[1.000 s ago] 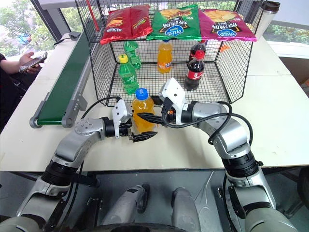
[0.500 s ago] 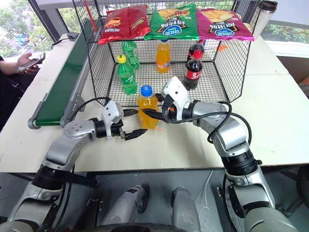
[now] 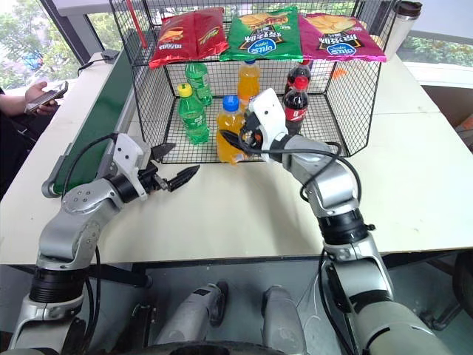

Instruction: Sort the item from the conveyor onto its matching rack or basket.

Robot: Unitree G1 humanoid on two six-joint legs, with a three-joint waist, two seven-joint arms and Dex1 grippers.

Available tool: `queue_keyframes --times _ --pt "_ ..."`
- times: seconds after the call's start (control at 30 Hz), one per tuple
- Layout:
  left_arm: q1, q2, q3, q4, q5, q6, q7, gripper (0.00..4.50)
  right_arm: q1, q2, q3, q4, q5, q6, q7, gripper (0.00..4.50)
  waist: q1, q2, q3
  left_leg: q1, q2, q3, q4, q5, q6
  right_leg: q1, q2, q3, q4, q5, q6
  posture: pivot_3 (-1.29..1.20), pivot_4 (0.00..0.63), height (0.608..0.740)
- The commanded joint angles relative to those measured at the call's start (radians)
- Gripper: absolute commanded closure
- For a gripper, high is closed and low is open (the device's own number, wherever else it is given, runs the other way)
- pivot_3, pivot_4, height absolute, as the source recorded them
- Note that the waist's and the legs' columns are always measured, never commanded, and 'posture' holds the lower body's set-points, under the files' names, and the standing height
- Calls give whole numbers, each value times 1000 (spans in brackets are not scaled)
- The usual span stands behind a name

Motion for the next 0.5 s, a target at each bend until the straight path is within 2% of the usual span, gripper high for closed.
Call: queue_keyframes --times 0.03,0.5 --pt "-1 -5 9 -40 -7 -2 27 28 -80 40 -33 88 -45 -120 -56 2165 0 0 0 0 0 0 0 0 0 0 0 0 0 0 0 0 150 739" --pt "10 -30 -11 -60 -7 -1 72 28 -196 106 -53 469 -137 -357 -132 2165 -4 0 0 0 0 2 0 1 -1 -2 1 3 2 1 0 0 150 739"
